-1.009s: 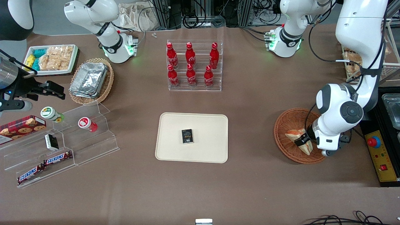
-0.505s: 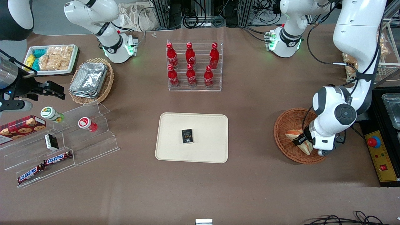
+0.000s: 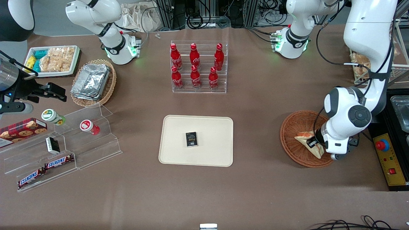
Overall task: Place sandwich from basket to tray
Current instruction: 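Close the left gripper on the sandwich and lift it from the basket, then carry the held sandwich over to the cream tray beside the black packet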
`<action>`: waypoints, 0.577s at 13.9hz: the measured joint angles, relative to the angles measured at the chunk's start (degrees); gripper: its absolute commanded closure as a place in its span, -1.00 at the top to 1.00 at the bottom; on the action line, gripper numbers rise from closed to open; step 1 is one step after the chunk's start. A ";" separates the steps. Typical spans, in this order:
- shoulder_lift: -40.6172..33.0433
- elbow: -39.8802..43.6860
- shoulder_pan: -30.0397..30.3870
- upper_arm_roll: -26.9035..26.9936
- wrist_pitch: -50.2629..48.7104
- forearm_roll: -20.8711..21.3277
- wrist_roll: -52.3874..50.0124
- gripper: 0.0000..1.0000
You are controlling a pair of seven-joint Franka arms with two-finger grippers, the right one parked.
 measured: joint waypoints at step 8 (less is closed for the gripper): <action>-7.34 18.11 -0.58 -5.24 -32.98 -0.02 -0.30 -0.44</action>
